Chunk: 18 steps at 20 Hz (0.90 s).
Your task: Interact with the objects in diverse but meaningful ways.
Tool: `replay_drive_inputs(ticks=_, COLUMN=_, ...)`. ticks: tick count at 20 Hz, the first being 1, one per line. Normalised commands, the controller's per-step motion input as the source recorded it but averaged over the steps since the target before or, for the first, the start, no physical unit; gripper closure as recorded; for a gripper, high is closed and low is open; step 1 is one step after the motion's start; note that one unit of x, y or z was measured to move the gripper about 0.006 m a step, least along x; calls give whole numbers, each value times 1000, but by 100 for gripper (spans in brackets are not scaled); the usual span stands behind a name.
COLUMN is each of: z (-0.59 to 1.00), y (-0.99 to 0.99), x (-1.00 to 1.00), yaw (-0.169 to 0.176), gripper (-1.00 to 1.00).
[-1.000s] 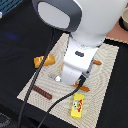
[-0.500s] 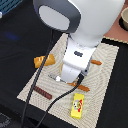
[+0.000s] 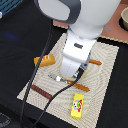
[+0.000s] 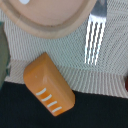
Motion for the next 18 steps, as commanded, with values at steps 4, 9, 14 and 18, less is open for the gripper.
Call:
replay_drive_inputs(ticks=4, z=208, y=246, x=-1000, yaw=0, gripper=-100)
replay_drive_inputs(ticks=9, z=198, y=246, x=-1000, yaw=0, gripper=-100)
replay_drive_inputs(ticks=14, z=169, y=243, x=-1000, yaw=0, gripper=-100)
replay_drive_inputs(ticks=18, z=44, y=199, x=-1000, yaw=0, gripper=-100)
